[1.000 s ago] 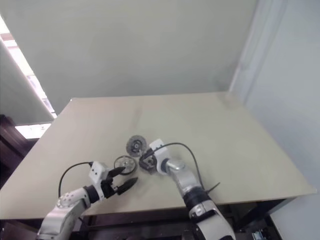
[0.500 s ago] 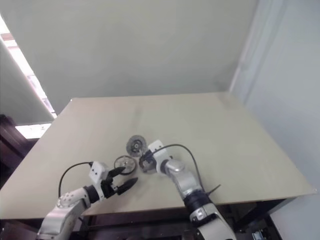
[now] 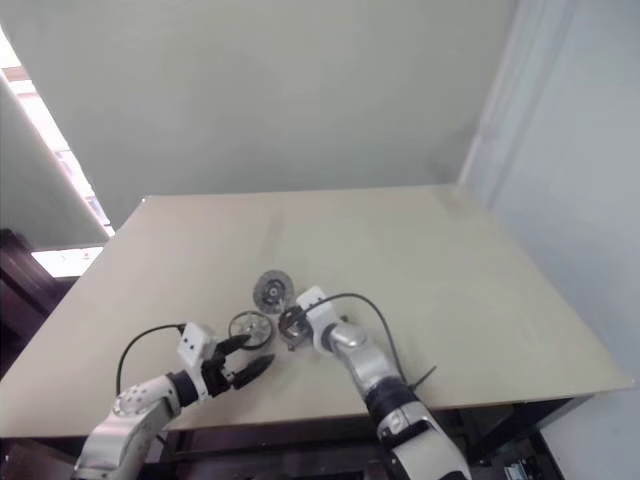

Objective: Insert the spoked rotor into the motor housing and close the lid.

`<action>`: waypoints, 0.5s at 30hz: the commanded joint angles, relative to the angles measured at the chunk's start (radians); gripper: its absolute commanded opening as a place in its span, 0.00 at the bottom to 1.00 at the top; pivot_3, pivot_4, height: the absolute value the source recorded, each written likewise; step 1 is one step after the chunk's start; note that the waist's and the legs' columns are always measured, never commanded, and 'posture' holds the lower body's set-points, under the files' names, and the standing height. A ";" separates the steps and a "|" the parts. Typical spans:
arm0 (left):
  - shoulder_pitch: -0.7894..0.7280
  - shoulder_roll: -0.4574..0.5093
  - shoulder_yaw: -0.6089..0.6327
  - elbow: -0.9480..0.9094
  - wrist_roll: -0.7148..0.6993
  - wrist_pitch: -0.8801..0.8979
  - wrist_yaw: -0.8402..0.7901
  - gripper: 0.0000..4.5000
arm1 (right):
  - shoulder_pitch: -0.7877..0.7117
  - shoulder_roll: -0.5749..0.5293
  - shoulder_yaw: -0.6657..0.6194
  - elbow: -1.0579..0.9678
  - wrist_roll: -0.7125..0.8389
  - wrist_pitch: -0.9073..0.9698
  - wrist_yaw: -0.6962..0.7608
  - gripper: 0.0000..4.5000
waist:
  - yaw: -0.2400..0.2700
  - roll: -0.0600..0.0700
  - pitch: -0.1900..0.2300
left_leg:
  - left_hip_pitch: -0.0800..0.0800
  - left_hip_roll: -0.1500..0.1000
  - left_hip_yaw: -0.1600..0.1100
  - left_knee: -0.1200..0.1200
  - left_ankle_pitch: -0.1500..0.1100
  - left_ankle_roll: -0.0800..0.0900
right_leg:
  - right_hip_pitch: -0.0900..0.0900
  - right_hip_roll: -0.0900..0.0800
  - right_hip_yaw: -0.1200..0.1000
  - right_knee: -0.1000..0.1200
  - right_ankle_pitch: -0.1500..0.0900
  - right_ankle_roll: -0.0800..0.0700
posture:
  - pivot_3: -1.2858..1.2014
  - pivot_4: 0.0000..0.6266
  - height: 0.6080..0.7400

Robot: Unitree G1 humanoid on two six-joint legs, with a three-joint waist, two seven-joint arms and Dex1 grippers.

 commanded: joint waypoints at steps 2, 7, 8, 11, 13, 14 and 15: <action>-0.015 0.007 0.021 -0.025 -0.010 -0.009 0.005 0.55 | 0.002 -0.012 -0.018 -0.135 0.032 0.008 0.033 0.00 | 0.000 0.000 0.000 | 0.000 0.000 0.000 0.000 0.000 0.000 | 0.000 0.000 0.000 0.000 0.000 0.000 | 0.52 0.00 1.00; -0.029 -0.003 0.045 -0.007 -0.025 -0.006 0.021 0.14 | 0.025 -0.085 0.037 -0.273 0.012 -0.030 0.137 0.00 | 0.001 0.000 0.000 | 0.000 0.000 0.000 0.000 0.000 0.000 | 0.000 0.000 0.000 0.000 0.000 0.000 | 0.52 0.00 1.00; -0.031 -0.005 0.049 -0.005 -0.028 -0.005 0.024 0.06 | 0.029 -0.108 0.057 -0.296 0.002 -0.041 0.162 0.00 | 0.001 0.000 0.000 | 0.000 0.000 0.000 0.000 0.000 0.000 | 0.000 0.000 0.000 0.000 0.000 0.000 | 0.52 0.00 1.00; -0.036 -0.007 0.056 0.002 -0.030 -0.006 0.029 0.01 | 0.043 -0.187 0.126 -0.356 -0.033 -0.080 0.239 0.00 | 0.001 0.000 0.000 | 0.000 0.000 0.000 0.001 0.000 0.000 | 0.000 0.000 0.000 -0.001 0.000 0.000 | 0.52 0.00 1.00; -0.037 -0.005 0.059 0.009 -0.030 -0.006 0.028 0.01 | 0.055 -0.267 0.205 -0.397 -0.082 -0.153 0.320 0.00 | 0.001 0.000 0.000 | 0.000 0.000 0.000 0.000 0.000 0.000 | 0.000 0.000 0.000 -0.001 0.000 0.000 | 0.52 0.00 1.00; -0.036 -0.005 0.060 0.012 -0.029 -0.006 0.027 0.01 | 0.059 -0.295 0.232 -0.408 -0.102 -0.183 0.338 0.00 | 0.001 0.000 0.000 | 0.000 0.000 0.000 0.000 0.000 0.000 | 0.000 0.000 -0.001 -0.001 0.000 0.000 | 0.52 0.00 1.00; -0.036 -0.005 0.059 0.014 -0.028 -0.007 0.026 0.01 | 0.062 -0.313 0.251 -0.415 -0.117 -0.203 0.346 0.00 | 0.001 0.000 0.000 | 0.000 0.000 0.000 0.000 0.000 0.000 | 0.000 0.000 -0.001 -0.001 0.000 0.000 | 0.52 0.00 1.00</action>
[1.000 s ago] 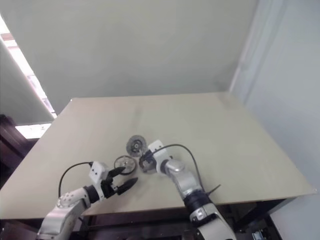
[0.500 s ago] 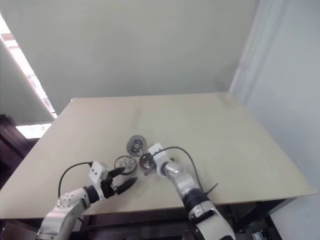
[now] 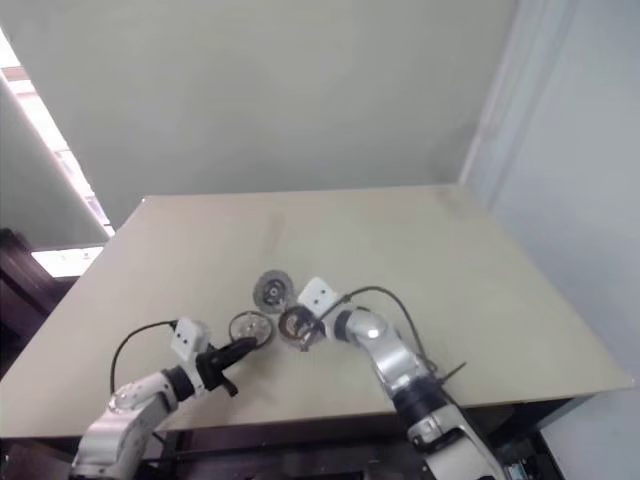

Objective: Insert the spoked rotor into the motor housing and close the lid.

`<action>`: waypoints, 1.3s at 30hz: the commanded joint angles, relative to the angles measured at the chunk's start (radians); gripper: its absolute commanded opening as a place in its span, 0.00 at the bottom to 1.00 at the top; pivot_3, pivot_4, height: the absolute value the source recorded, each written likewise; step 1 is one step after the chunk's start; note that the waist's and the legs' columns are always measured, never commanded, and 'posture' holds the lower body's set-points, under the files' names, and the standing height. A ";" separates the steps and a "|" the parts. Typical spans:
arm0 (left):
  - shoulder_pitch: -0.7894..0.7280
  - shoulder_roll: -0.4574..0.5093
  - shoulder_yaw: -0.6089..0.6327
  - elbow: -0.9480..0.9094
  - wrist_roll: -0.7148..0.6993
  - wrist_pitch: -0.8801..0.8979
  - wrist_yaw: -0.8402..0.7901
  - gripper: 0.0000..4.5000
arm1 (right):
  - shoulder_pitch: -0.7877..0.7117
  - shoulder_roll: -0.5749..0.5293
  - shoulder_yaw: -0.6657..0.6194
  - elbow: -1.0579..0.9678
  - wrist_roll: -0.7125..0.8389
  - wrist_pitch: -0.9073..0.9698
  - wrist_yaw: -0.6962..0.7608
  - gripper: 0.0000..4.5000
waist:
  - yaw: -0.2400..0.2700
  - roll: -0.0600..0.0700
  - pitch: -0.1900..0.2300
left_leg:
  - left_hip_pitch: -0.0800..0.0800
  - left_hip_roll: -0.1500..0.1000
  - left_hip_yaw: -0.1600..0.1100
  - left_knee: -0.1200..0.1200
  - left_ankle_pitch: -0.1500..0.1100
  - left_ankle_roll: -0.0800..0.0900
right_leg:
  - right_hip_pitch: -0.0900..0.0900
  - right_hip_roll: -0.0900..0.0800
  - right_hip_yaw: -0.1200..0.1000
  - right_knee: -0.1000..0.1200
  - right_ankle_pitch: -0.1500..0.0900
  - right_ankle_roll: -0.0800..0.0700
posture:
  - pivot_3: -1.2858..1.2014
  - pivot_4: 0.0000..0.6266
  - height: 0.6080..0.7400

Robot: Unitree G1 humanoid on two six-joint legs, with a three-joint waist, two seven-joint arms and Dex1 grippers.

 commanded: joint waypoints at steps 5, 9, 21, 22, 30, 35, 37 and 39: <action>-0.017 -0.002 0.010 0.001 -0.005 -0.018 0.001 0.01 | 0.017 -0.042 0.062 -0.099 -0.079 0.033 0.029 0.00 | 0.000 0.000 0.000 | 0.000 0.001 0.000 0.000 0.000 0.000 | 0.000 0.000 0.000 0.000 0.000 0.000 | 0.52 0.00 1.00; -0.017 -0.004 0.008 0.004 0.001 -0.025 0.001 0.00 | 0.024 -0.042 0.060 -0.152 -0.076 0.148 0.049 0.09 | 0.003 0.000 0.000 | 0.000 0.000 0.000 0.001 0.000 0.000 | 0.000 0.000 0.000 0.001 0.000 0.000 | 0.52 0.00 1.00; -0.017 0.001 0.009 0.006 0.006 -0.031 0.000 0.00 | -0.018 -0.101 0.142 -0.099 -0.218 0.000 0.014 0.99 | 0.002 -0.001 0.000 | 0.000 0.000 0.000 0.001 0.000 0.000 | 0.000 0.000 0.000 0.000 0.000 0.000 | 0.52 0.00 1.00; -0.017 0.001 0.010 0.007 0.006 -0.031 0.000 0.00 | -0.025 -0.101 0.148 -0.084 -0.231 -0.012 0.007 0.99 | 0.002 -0.001 0.000 | 0.000 0.000 0.000 0.001 0.000 0.000 | 0.000 -0.001 -0.001 0.000 0.000 0.000 | 0.52 0.00 1.00; -0.016 0.003 0.014 0.005 0.004 -0.031 0.002 0.00 | -0.050 -0.065 0.139 -0.012 -0.251 -0.067 -0.022 0.99 | 0.002 -0.001 0.000 | 0.000 0.000 0.000 0.001 0.000 0.000 | 0.000 0.000 0.000 0.000 0.000 0.000 | 0.52 0.00 1.00; -0.003 0.004 0.021 0.004 0.002 -0.033 0.004 0.00 | -0.053 -0.057 0.137 0.003 -0.265 -0.068 -0.025 0.99 | 0.002 -0.001 0.000 | 0.000 0.000 0.000 0.001 0.000 0.000 | 0.000 0.000 0.000 0.000 0.000 0.000 | 0.52 0.00 1.00; -0.002 0.002 0.021 0.003 0.002 -0.034 0.006 0.00 | -0.060 -0.052 0.140 0.025 -0.279 -0.066 -0.035 0.99 | 0.002 -0.001 0.000 | 0.000 0.000 0.000 0.001 0.000 0.000 | 0.001 -0.001 0.000 0.000 0.000 0.000 | 0.52 0.00 1.00; -0.002 0.002 0.021 0.003 0.002 -0.033 0.006 0.00 | -0.066 -0.043 0.139 0.046 -0.286 -0.061 -0.048 0.99 | 0.002 -0.001 0.000 | 0.000 0.000 0.000 0.002 0.000 0.000 | 0.001 -0.001 0.000 0.000 0.000 0.000 | 0.52 0.00 1.00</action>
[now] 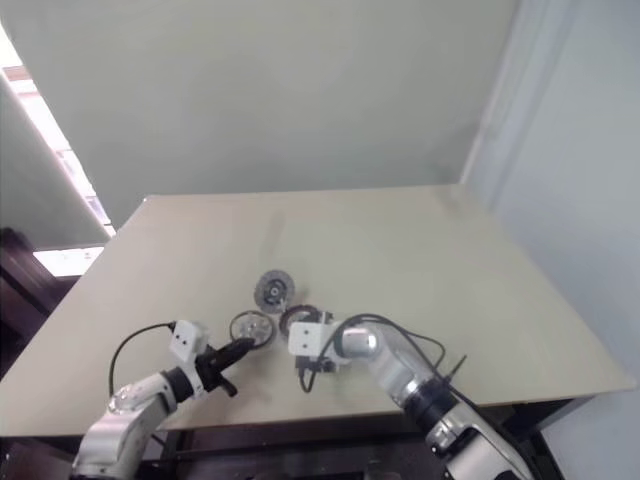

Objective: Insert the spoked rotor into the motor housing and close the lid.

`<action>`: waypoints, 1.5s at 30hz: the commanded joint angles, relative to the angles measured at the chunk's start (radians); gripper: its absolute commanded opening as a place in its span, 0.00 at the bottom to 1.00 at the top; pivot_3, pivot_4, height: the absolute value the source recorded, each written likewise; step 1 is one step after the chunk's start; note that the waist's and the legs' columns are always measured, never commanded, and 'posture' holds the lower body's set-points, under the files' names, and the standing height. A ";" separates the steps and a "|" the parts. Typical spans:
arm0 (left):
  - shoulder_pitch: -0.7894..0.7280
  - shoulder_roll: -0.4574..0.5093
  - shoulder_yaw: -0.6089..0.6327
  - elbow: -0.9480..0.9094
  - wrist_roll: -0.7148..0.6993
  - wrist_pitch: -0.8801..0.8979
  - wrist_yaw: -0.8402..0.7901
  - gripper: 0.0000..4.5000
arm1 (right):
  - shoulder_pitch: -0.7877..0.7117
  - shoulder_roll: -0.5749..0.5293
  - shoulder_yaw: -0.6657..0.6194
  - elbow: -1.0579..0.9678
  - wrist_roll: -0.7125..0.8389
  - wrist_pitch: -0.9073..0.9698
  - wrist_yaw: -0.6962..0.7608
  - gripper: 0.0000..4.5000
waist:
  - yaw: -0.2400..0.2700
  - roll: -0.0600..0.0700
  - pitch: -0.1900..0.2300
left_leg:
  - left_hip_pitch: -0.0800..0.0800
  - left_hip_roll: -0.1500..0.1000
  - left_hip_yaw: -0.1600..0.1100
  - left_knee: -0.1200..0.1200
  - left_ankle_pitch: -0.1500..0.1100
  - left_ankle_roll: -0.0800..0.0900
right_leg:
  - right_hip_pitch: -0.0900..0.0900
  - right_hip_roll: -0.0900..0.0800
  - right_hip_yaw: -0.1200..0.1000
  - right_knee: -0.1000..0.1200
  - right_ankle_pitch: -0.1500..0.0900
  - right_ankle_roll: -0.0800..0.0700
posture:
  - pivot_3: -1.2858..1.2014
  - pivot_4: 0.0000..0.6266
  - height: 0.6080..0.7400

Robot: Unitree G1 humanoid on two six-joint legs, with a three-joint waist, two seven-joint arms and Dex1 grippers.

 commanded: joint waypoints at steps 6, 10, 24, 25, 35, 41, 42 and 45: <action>-0.009 0.003 0.018 -0.021 -0.004 -0.021 0.007 0.00 | -0.054 0.024 -0.003 0.095 -0.044 -0.019 -0.046 0.78 | -0.001 0.000 0.000 | 0.000 0.000 0.000 0.000 0.000 0.000 | 0.000 0.000 0.000 0.000 0.000 0.000 | 0.52 0.00 1.00; -0.011 0.002 0.019 -0.020 -0.005 -0.022 0.008 0.00 | -0.060 0.032 -0.001 0.128 -0.051 -0.026 -0.049 0.46 | -0.001 0.000 0.000 | 0.000 0.000 0.000 -0.001 0.000 0.000 | 0.000 0.000 0.000 0.000 0.000 0.000 | 0.52 0.00 1.00; -0.006 -0.002 0.018 -0.023 -0.008 -0.023 0.019 0.00 | -0.045 0.022 -0.022 0.047 -0.033 0.005 0.003 0.00 | 0.000 0.000 0.000 | 0.002 0.000 0.000 0.000 0.000 0.000 | 0.001 0.000 0.000 0.001 0.000 0.000 | 0.52 0.00 1.00; -0.005 -0.002 0.018 -0.022 -0.008 -0.023 0.019 0.00 | -0.037 0.020 -0.030 0.014 -0.022 0.032 0.023 0.00 | 0.000 0.000 0.000 | 0.001 0.000 -0.001 0.000 0.000 0.000 | 0.001 0.000 0.000 0.001 0.000 0.000 | 0.52 0.00 1.00; 0.004 -0.005 0.019 -0.016 -0.011 -0.025 0.020 0.00 | 0.064 0.003 -0.064 -0.382 0.079 0.451 0.221 0.00 | 0.000 0.000 0.000 | -0.002 0.000 -0.001 0.000 0.000 0.000 | -0.001 0.000 -0.001 0.000 0.000 0.000 | 0.52 0.00 1.00; 0.002 -0.006 0.016 -0.008 -0.012 -0.023 0.018 0.00 | 0.098 0.030 -0.039 -0.469 0.106 0.564 0.204 0.00 | 0.000 0.000 0.000 | -0.001 0.000 -0.001 0.000 0.000 0.000 | -0.001 0.000 -0.002 0.000 0.000 0.000 | 0.52 0.00 1.00; 0.000 -0.006 0.016 -0.006 -0.011 -0.022 0.018 0.00 | 0.099 0.037 -0.033 -0.454 0.105 0.557 0.189 0.00 | 0.000 0.000 0.000 | -0.001 0.000 -0.001 0.000 0.000 0.000 | -0.001 0.000 -0.002 0.000 0.000 0.000 | 0.52 0.00 1.00; -0.008 -0.003 0.019 -0.003 -0.013 -0.015 0.019 0.00 | 0.099 0.029 -0.005 -0.430 0.111 0.589 0.203 0.05 | 0.000 0.000 0.000 | -0.002 0.000 -0.001 0.000 0.000 0.000 | -0.002 0.000 -0.002 0.000 0.000 0.000 | 0.52 0.00 1.00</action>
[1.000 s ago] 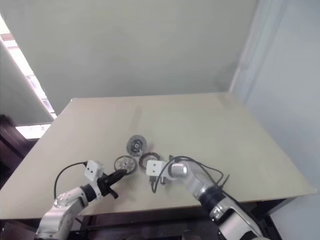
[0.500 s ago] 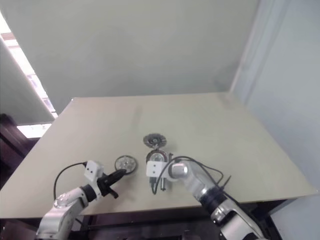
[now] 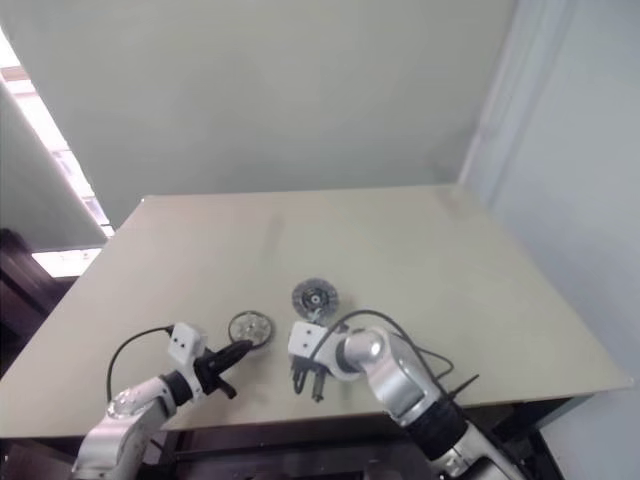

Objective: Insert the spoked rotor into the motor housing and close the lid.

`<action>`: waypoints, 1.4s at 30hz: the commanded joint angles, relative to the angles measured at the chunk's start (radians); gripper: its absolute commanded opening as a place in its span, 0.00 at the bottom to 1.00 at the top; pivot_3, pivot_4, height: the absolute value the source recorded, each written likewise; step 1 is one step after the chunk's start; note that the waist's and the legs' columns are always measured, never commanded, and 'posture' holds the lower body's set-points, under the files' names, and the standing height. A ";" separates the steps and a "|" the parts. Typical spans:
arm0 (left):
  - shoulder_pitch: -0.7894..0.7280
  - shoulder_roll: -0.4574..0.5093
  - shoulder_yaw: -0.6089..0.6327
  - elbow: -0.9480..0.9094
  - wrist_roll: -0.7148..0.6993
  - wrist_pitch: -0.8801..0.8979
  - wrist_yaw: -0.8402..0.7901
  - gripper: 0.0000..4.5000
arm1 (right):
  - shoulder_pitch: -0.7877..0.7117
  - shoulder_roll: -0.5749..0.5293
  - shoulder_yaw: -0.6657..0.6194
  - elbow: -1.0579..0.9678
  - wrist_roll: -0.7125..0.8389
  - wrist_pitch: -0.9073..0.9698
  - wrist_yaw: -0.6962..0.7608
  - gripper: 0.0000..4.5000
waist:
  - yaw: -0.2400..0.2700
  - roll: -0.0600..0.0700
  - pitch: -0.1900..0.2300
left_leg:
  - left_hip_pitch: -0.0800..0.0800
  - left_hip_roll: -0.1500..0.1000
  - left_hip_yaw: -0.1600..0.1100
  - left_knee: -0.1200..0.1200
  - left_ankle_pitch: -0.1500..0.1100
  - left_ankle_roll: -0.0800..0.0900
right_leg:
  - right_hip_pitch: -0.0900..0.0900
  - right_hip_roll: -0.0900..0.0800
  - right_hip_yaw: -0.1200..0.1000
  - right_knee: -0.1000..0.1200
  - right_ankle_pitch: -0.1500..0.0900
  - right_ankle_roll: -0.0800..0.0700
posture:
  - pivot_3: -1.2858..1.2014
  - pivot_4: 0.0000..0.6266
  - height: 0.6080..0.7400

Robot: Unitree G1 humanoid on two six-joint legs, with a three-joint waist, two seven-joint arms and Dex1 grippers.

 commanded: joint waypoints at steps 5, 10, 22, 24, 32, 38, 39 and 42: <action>-0.015 0.006 0.019 -0.009 -0.007 -0.011 0.001 0.00 | -0.026 0.001 0.000 -0.054 0.045 0.051 -0.010 0.40 | 0.003 0.000 0.000 | 0.000 0.000 0.000 0.001 0.000 0.000 | 0.000 -0.001 0.000 0.000 0.000 0.000 | 0.52 0.00 1.00; -0.010 0.006 0.020 -0.012 -0.006 -0.013 0.002 0.00 | -0.038 0.000 0.001 -0.071 0.070 0.065 -0.020 0.80 | 0.003 0.000 0.000 | 0.000 0.000 0.000 0.000 0.000 0.000 | 0.000 -0.001 -0.001 0.000 0.000 0.000 | 0.52 0.00 1.00; 0.060 -0.034 0.118 -0.088 -0.148 0.171 0.089 0.09 | -0.023 0.069 -0.165 -0.154 0.197 0.051 -0.159 1.00 | 0.003 0.000 0.000 | 0.000 0.000 -0.001 0.000 0.000 0.000 | 0.000 -0.001 -0.002 -0.001 0.000 0.000 | 0.52 0.00 1.00; 0.072 -0.043 0.142 -0.099 -0.181 0.217 0.110 0.22 | -0.019 0.060 -0.168 -0.164 0.209 0.048 -0.167 1.00 | 0.003 0.000 0.000 | -0.001 0.000 -0.002 0.000 0.000 0.000 | 0.000 -0.001 -0.002 -0.001 0.000 0.000 | 0.52 0.00 1.00; 0.048 -0.114 0.227 -0.063 -0.275 0.287 0.185 0.86 | -0.001 0.025 -0.152 -0.176 0.231 0.029 -0.199 1.00 | 0.003 0.000 0.000 | 0.000 0.000 -0.002 0.000 0.000 0.000 | 0.001 -0.001 -0.003 -0.001 0.000 0.000 | 0.52 0.00 1.00; -0.069 -0.194 0.265 0.051 -0.300 0.308 0.278 0.99 | -0.001 0.017 -0.145 -0.178 0.241 0.017 -0.215 1.00 | 0.003 -0.001 0.000 | 0.000 0.000 -0.002 0.001 0.000 0.000 | 0.001 -0.001 -0.003 -0.001 0.000 0.000 | 0.52 0.00 1.00; -0.088 -0.205 0.264 0.079 -0.288 0.298 0.293 0.99 | -0.002 0.016 -0.145 -0.178 0.243 0.015 -0.217 1.00 | 0.003 -0.001 0.000 | 0.000 0.000 -0.002 0.001 0.000 0.000 | 0.001 -0.001 -0.003 -0.001 0.000 0.000 | 0.52 0.00 1.00; -0.149 -0.231 0.272 0.162 -0.273 0.289 0.342 0.99 | -0.002 0.008 -0.143 -0.181 0.246 0.012 -0.223 1.00 | 0.003 -0.002 0.000 | 0.000 0.000 -0.001 0.000 0.000 0.000 | 0.001 -0.001 -0.003 -0.001 0.001 0.002 | 0.52 0.00 1.00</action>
